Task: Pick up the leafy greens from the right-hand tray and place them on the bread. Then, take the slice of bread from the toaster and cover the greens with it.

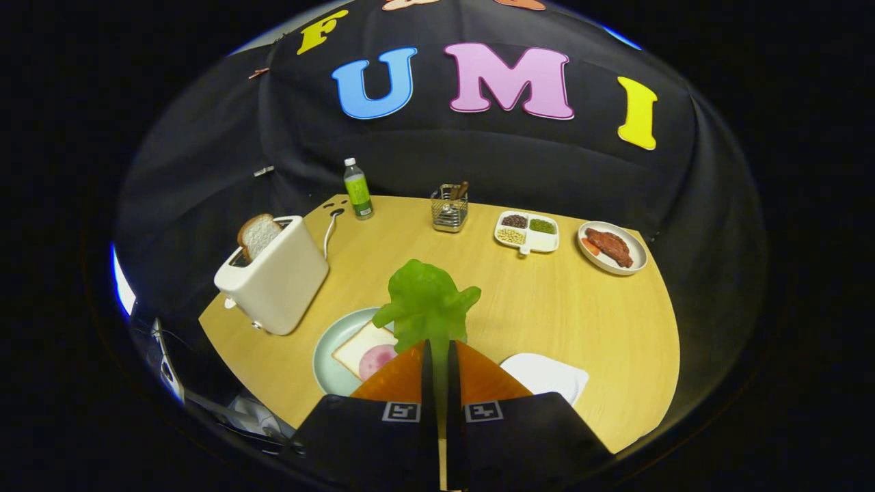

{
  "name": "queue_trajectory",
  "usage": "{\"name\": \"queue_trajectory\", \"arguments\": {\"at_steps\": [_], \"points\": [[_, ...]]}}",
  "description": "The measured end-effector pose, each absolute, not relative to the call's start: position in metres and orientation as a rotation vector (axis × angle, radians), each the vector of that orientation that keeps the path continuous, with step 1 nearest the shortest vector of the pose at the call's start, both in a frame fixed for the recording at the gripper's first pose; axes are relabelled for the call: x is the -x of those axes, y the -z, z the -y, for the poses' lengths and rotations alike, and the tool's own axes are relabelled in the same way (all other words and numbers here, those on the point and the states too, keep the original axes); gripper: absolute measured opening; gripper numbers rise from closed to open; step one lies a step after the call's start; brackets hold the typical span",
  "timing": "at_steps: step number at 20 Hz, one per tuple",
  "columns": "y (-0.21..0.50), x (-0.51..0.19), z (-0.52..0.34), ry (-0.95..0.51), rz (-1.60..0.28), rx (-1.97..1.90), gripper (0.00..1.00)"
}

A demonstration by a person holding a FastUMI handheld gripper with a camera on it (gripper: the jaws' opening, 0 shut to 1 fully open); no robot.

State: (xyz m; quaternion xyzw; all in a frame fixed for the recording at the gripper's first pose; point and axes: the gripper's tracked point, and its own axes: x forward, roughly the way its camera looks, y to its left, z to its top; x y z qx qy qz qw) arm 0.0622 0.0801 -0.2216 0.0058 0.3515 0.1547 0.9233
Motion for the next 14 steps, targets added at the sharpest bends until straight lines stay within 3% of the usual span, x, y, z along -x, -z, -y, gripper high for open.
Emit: {"name": "queue_trajectory", "arguments": {"at_steps": [9,14], "points": [[0.269,-0.06,-0.155,-0.41,-0.808,0.0,0.09],[0.303,-0.059,-0.163,-0.381,-0.883,0.025,0.16]]}}
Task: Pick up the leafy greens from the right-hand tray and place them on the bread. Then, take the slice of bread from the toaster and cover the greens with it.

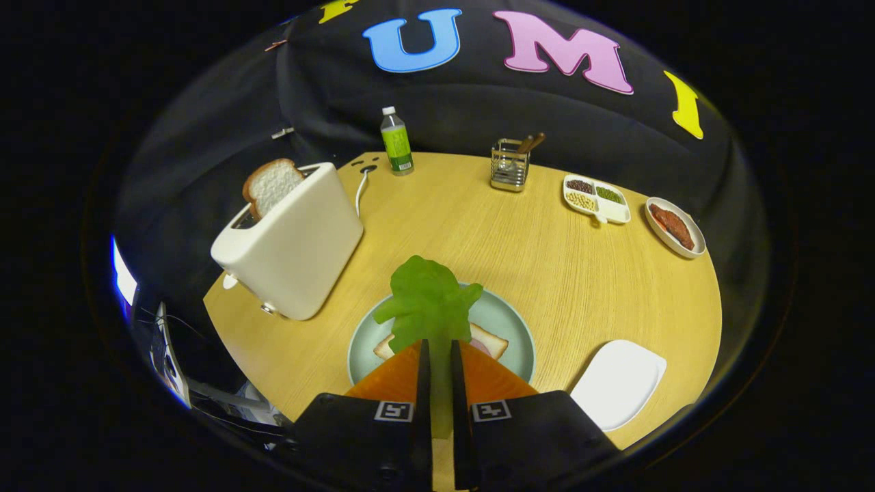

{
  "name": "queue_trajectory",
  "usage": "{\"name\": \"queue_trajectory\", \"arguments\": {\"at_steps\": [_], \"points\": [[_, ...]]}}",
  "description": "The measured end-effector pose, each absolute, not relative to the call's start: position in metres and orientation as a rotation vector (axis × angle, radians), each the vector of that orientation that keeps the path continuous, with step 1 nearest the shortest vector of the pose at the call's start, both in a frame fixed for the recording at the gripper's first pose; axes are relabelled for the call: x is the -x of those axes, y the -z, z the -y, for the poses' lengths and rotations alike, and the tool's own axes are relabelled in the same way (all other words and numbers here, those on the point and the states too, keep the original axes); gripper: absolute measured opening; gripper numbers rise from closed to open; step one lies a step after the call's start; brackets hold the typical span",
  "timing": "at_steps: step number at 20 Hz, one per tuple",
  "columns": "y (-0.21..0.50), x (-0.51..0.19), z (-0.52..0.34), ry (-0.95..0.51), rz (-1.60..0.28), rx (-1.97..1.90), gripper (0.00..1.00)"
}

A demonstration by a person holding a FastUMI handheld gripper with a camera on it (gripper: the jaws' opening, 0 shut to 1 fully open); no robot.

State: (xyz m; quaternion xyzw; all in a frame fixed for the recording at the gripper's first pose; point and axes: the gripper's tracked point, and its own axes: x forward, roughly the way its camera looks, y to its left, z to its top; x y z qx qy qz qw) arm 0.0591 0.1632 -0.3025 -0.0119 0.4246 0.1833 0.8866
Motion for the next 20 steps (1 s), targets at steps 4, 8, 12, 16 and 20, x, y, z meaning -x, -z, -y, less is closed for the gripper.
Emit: {"name": "queue_trajectory", "arguments": {"at_steps": [4,8,12,16,20], "points": [[0.308,-0.063,-0.171,-0.394,-0.872,0.038,0.42],[0.301,-0.064,-0.171,-0.391,-0.843,0.053,0.99],[0.277,-0.07,-0.171,-0.388,-0.78,0.073,0.99],[0.233,-0.075,-0.187,-0.431,-0.671,0.11,0.99],[0.185,-0.076,-0.223,-0.498,-0.581,0.102,0.99]]}}
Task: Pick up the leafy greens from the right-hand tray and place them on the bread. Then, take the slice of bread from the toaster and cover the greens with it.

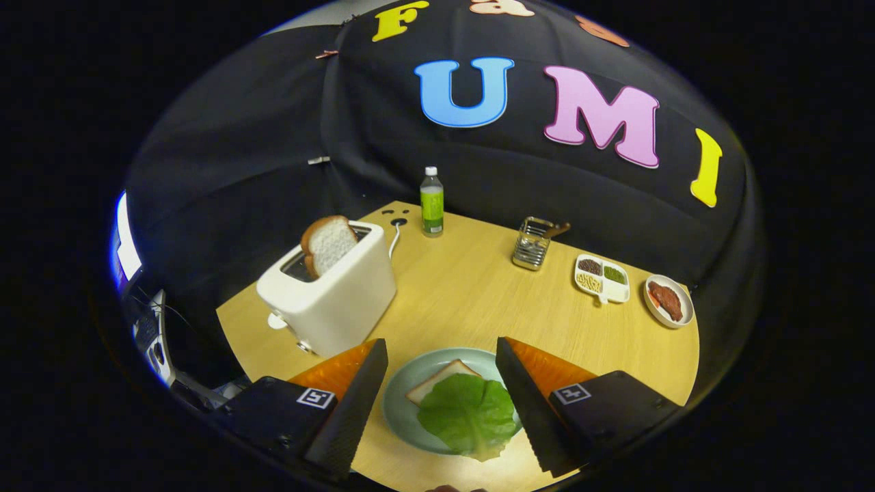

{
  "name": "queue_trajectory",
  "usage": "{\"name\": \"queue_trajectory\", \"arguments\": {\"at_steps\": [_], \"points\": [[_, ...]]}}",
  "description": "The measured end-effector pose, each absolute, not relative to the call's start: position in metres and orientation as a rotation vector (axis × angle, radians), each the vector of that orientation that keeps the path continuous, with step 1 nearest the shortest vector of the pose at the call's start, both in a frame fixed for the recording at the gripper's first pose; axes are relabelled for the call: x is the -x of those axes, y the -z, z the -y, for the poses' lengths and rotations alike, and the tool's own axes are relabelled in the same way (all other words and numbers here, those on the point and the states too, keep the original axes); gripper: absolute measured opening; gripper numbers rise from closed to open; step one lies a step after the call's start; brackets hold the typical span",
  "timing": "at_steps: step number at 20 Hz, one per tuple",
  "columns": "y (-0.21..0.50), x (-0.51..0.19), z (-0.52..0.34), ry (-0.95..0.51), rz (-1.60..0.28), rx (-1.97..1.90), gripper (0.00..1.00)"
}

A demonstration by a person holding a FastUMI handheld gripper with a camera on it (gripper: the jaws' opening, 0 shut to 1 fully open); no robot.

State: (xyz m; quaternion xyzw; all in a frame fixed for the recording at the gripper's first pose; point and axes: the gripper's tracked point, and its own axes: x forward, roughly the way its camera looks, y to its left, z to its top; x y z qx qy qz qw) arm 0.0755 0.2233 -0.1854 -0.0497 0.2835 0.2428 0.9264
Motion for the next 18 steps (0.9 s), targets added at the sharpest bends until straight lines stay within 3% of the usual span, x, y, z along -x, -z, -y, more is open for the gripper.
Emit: {"name": "queue_trajectory", "arguments": {"at_steps": [18], "points": [[0.131,-0.101,-0.408,-0.695,-0.458,0.202,1.0]]}}
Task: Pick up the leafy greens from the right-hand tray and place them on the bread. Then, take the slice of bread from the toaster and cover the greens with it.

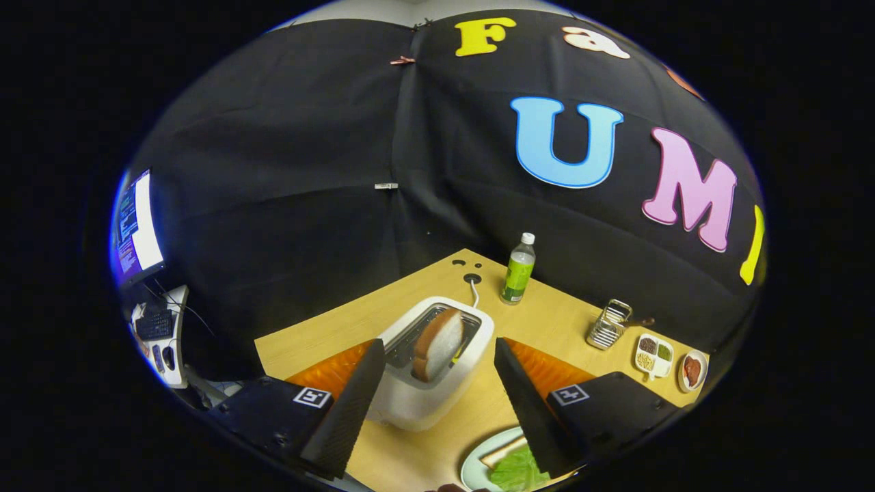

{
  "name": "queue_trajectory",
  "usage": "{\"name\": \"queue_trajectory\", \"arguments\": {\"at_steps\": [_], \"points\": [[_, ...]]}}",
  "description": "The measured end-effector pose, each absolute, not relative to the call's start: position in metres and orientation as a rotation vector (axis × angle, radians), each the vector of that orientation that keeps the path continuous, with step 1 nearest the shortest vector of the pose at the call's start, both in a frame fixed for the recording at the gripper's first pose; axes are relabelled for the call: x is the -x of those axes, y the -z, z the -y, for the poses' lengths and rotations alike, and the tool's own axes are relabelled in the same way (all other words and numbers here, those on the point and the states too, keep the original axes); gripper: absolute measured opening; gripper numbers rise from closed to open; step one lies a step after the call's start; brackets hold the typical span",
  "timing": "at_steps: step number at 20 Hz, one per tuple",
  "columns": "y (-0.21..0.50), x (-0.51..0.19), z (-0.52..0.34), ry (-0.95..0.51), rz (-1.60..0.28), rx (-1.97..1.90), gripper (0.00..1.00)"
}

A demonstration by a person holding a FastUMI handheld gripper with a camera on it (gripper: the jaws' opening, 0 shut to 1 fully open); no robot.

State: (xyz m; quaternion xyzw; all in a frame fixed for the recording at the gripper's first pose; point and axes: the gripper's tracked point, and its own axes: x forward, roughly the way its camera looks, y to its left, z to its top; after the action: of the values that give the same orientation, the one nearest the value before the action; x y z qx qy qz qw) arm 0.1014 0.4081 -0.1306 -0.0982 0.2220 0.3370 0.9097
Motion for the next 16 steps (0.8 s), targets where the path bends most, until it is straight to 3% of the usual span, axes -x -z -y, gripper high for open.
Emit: {"name": "queue_trajectory", "arguments": {"at_steps": [12,16], "points": [[0.214,-0.159,-0.447,-0.562,-0.574,0.273,0.95],[0.22,-0.161,-0.449,-0.55,-0.588,0.286,0.64]]}}
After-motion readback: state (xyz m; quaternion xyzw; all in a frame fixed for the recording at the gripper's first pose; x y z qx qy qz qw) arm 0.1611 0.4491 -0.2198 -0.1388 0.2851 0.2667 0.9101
